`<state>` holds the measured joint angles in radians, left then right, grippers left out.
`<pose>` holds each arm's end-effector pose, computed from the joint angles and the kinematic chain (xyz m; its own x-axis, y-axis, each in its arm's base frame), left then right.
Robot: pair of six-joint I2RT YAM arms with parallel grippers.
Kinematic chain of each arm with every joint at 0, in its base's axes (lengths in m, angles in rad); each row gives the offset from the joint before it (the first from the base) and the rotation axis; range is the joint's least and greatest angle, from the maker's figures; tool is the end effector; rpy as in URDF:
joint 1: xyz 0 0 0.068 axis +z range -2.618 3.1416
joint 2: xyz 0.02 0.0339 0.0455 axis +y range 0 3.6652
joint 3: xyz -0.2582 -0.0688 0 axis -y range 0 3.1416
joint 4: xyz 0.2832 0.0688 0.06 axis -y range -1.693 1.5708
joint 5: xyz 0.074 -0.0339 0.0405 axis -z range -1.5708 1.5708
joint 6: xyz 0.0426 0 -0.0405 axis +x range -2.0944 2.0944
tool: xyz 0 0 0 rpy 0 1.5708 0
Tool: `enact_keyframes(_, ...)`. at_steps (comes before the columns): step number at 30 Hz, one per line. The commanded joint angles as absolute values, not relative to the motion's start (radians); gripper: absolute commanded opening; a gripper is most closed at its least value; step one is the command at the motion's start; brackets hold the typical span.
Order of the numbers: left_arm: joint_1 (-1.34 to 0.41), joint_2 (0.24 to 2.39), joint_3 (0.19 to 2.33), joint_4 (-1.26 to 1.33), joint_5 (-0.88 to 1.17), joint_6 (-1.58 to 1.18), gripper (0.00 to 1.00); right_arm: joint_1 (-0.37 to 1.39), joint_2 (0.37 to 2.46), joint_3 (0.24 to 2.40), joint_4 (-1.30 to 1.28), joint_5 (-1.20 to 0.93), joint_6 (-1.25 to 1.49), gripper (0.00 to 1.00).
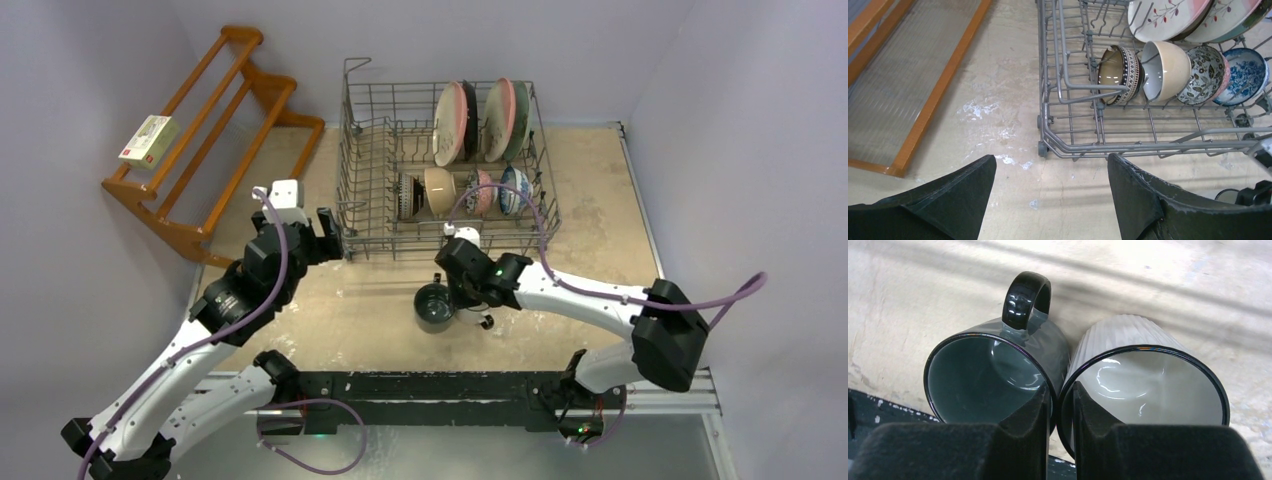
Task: Load the mixed dishes into the dish rack
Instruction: Move the cup to the center of the board.
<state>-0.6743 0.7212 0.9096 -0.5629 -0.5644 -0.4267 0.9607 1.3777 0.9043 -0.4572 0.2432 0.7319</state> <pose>0.1669 -0.1042 0.3557 -0.3175 -0.1939 -0.9282 0.0079 0.9783 -0.2071 0.1910 0.2554 0.1987 -0.8183 -0.0386 -0.5734 -0.2234 0.9406 0.2555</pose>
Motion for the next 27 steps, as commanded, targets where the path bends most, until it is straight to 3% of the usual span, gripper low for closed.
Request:
enact_keyframes(1,-0.667,0.697,0.908,-0.552,-0.628,-0.434,0.80,1.029,1.415,1.009,-0.345,0.205,0.679,0.00)
enact_keyframes(19,-0.667,0.676,0.911,-0.574,-0.697,-0.448,0.80,1.105,1.664,1.225,-0.263,0.148,0.287,0.00)
enact_keyframes(22,-0.667,0.678,0.911,-0.578,-0.704,-0.451,0.79,1.108,1.677,1.235,-0.251,0.126,0.257,0.06)
enact_keyframes(27,-0.667,0.683,0.912,-0.578,-0.710,-0.451,0.80,1.108,1.672,1.234,-0.261,0.164,0.249,0.27)
